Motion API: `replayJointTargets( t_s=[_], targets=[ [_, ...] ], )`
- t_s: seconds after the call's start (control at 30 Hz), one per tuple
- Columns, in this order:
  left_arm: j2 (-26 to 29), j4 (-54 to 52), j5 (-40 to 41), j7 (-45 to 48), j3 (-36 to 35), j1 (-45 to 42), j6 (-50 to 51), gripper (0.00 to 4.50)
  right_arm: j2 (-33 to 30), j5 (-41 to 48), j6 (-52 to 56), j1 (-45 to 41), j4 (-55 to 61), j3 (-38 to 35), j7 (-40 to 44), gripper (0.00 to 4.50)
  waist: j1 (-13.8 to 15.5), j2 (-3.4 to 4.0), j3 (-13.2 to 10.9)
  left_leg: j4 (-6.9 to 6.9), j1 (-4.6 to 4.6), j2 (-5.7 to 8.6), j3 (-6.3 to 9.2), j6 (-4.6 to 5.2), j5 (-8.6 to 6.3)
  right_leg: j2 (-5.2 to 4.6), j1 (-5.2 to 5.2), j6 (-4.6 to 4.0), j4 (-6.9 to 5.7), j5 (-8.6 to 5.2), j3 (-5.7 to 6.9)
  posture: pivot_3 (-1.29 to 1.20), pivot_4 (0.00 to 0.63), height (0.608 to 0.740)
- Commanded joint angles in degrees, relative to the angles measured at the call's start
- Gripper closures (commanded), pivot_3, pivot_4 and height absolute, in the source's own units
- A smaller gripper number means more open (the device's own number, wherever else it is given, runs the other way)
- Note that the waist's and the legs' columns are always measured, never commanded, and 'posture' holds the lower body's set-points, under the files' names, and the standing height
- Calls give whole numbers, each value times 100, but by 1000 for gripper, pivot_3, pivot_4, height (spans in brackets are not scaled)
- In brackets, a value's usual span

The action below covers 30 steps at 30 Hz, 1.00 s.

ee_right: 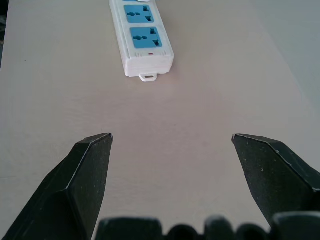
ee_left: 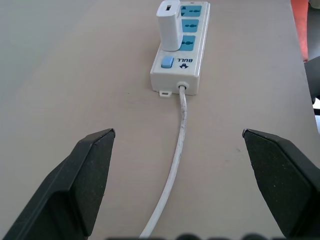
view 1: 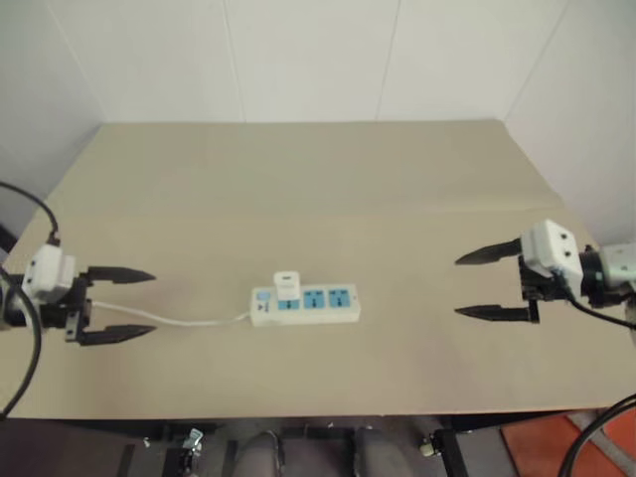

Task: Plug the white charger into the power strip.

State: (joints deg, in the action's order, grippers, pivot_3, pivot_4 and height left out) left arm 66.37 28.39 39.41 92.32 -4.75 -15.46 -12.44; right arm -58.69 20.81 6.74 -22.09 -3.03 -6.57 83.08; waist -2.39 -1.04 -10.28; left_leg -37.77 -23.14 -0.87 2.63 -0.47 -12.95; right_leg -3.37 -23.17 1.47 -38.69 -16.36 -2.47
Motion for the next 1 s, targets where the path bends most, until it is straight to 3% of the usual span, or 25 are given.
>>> replayJointTargets(
  t_s=[0.03,1.0],
  targets=[
    [-17,-92,-77,18,-265,-33,25,38,-54,8,-181,59,132,-146,-50,0,2,0,0,-1,0,1,0,0,0,0,0,0,0,0,0,0,150,740],
    [-705,-360,-511,18,-299,-373,393,38,-343,-146,-65,277,99,-379,-386,0,-1,0,0,-3,6,2,-1,0,0,0,2,0,-11,0,-3,0,150,740]
  ],
)
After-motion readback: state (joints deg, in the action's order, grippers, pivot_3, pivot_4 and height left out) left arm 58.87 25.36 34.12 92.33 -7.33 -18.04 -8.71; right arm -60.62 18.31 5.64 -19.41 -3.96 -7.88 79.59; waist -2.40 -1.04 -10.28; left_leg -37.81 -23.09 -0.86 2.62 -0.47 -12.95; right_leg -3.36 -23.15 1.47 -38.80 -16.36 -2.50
